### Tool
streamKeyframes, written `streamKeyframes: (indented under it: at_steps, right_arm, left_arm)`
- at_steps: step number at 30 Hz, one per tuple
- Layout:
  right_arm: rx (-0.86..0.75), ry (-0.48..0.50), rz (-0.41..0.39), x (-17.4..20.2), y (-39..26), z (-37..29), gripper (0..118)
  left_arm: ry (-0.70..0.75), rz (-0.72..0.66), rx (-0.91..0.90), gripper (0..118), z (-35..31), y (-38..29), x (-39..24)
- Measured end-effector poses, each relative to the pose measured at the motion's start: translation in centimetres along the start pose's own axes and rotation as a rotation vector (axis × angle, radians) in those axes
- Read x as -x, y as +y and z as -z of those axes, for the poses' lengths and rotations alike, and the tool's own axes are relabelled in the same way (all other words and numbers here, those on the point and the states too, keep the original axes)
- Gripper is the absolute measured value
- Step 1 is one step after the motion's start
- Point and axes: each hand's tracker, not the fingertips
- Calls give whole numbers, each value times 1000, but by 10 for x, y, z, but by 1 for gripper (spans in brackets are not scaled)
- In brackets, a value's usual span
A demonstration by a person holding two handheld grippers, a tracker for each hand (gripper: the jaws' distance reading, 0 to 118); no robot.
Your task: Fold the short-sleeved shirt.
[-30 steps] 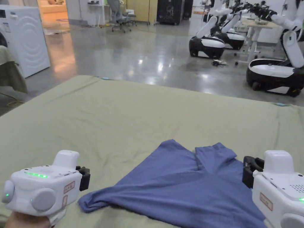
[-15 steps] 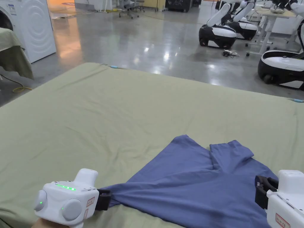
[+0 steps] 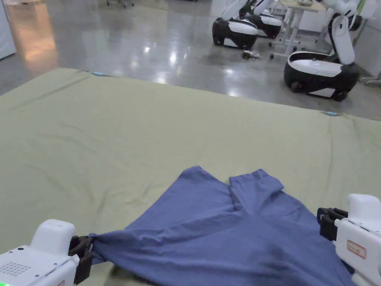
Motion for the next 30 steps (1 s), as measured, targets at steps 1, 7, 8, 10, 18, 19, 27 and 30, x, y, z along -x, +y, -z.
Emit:
streamKeyframes:
  at_steps: [1, 7, 8, 10, 18, 19, 27, 30]
  right_arm:
    - [21, -25, -15, -7, 7, 14, 3]
    - [194, 23, -39, -36, 35, 120, 89]
    - [217, 10, -73, -37, 36, 139, 93]
    - [265, 14, -110, -37, 34, 174, 93]
    - [355, 3, 19, -29, 20, 210, 35]
    - [342, -13, 7, -22, 20, 197, 8]
    - [231, 35, -29, -7, 39, 114, 7]
    - [125, 38, -49, -13, 72, 68, 7]
  left_arm:
    - [-6, -5, -2, 2, -1, 2, -1]
    - [-5, -21, -7, 2, 5, 7, -5]
    - [-4, -20, 8, 2, 6, 11, -7]
    - [7, -20, 16, 2, 8, 10, -8]
    - [36, -18, 73, 2, 19, 12, -6]
    - [40, -8, 75, 2, 20, 12, -6]
    - [3, -21, 58, 2, 32, 33, -7]
    - [-9, 15, 12, 2, 35, 60, -4]
